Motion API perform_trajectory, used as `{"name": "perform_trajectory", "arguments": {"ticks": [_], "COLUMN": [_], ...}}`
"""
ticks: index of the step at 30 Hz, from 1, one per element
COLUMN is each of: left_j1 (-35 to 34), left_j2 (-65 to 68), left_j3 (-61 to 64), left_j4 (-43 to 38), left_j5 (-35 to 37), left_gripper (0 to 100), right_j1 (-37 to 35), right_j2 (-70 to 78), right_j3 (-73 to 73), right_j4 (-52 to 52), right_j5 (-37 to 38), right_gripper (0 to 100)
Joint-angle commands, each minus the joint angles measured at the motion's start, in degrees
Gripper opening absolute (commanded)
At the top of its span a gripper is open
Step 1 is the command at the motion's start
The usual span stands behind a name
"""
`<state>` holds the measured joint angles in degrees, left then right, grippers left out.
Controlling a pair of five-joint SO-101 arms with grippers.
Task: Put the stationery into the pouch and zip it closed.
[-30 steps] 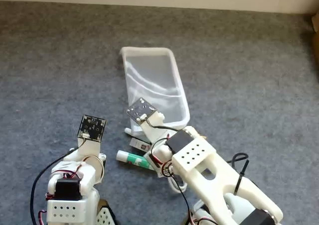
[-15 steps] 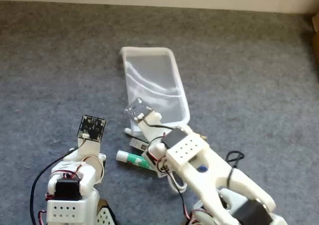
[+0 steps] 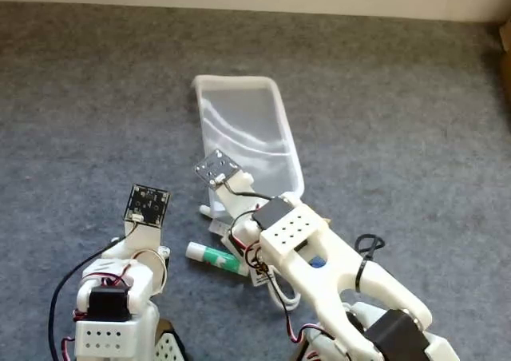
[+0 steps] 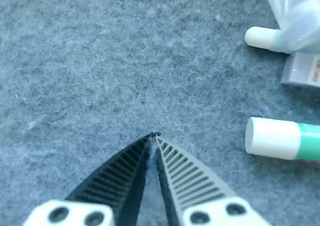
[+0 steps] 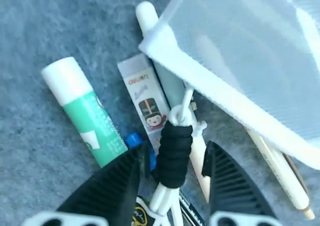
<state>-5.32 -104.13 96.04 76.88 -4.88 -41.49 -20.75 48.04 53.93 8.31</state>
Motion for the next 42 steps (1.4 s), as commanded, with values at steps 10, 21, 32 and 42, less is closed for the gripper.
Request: {"name": "perform_trajectory", "arguments": {"ticks": [10, 21, 32, 42], "left_j1": [-0.3, -0.3, -0.3, -0.3], "left_j2": [-0.3, -0.3, -0.3, -0.3], "left_j3": [1.0, 1.0, 1.0, 1.0], "left_j4": [-1.0, -1.0, -1.0, -1.0], "left_j5": [0.3, 0.3, 0.3, 0.3], "left_gripper": [1, 1, 1, 1], "right_j1": [0.7, 0.8, 0.8, 0.8], "right_j2": [-0.1, -0.1, 1.0, 6.5], "right_j3": [-2.7, -1.8, -1.6, -2.2], "right_j4": [-1.3, -0.1, 0.3, 0.3], "right_j5": [-0.6, -0.4, -0.3, -0.3], "right_gripper": [11.7, 11.7, 11.7, 11.3]}}
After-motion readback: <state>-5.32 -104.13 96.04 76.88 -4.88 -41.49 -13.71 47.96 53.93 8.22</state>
